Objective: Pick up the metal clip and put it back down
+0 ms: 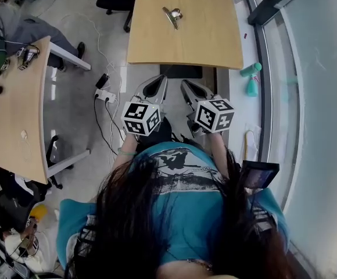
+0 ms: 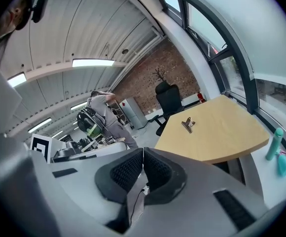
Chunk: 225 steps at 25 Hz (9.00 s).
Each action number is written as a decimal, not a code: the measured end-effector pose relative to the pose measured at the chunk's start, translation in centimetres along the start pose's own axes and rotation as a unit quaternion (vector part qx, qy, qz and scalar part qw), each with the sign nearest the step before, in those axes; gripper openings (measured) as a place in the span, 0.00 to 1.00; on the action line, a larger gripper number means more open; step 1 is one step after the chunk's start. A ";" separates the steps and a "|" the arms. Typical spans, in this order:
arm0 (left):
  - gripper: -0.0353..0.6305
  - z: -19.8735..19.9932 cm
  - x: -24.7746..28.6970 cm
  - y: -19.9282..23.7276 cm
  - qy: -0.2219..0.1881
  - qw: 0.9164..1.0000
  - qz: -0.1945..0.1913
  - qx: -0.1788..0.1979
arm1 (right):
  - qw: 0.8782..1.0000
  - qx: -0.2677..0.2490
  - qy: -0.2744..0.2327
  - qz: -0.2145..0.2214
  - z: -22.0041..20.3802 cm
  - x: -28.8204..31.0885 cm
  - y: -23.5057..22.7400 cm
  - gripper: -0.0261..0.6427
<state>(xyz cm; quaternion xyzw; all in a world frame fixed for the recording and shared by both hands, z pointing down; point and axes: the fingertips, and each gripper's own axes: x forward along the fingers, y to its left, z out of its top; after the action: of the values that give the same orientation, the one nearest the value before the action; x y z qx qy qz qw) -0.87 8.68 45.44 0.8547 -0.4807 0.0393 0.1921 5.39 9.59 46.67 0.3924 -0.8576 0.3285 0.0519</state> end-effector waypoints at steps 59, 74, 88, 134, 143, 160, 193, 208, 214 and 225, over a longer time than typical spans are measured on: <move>0.06 5.0 28.9 23.8 0.065 0.993 0.070 -0.075 | 0.971 0.001 0.235 -0.032 12.4 38.0 -31.0 0.25; 0.06 4.0 27.7 24.2 0.073 0.990 0.087 -0.089 | 0.962 0.043 0.268 -0.043 9.4 40.7 -31.7 0.20; 0.06 4.1 25.2 22.9 0.065 0.990 0.072 -0.101 | 0.979 0.153 0.130 0.045 15.1 33.9 -24.4 0.18; 0.06 6.8 24.7 17.9 0.058 0.998 0.015 -0.024 | 0.978 0.196 0.035 0.059 17.3 24.1 -21.2 0.18; 0.06 6.9 26.4 19.9 0.069 0.997 0.036 -0.022 | 0.984 0.091 0.151 0.042 16.5 32.9 -26.9 0.18; 0.06 5.7 26.6 22.9 0.085 0.992 0.079 -0.046 | 0.959 0.042 0.277 0.027 10.4 40.7 -32.3 0.18; 0.06 5.4 19.6 20.9 0.055 0.995 0.056 -0.054 | 0.986 0.153 0.059 0.042 16.5 28.8 -22.4 0.28; 0.06 3.5 10.0 17.6 0.047 0.998 -0.005 -0.050 | 0.985 0.170 -0.006 0.024 8.4 19.8 -7.6 0.09; 0.06 0.5 6.1 15.0 0.062 0.996 -0.037 -0.054 | 0.982 0.188 -0.001 0.001 2.9 16.0 -4.2 0.08; 0.06 -1.2 3.7 11.0 0.056 0.994 -0.067 -0.058 | 0.983 0.181 0.012 -0.011 -0.8 12.0 -2.0 0.08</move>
<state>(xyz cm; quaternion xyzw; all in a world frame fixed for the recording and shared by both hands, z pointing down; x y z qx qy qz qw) -7.89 1.00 50.65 0.8689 -0.4119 0.0464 0.2704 -1.51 1.44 52.47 0.4007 -0.7790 0.4822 -0.0060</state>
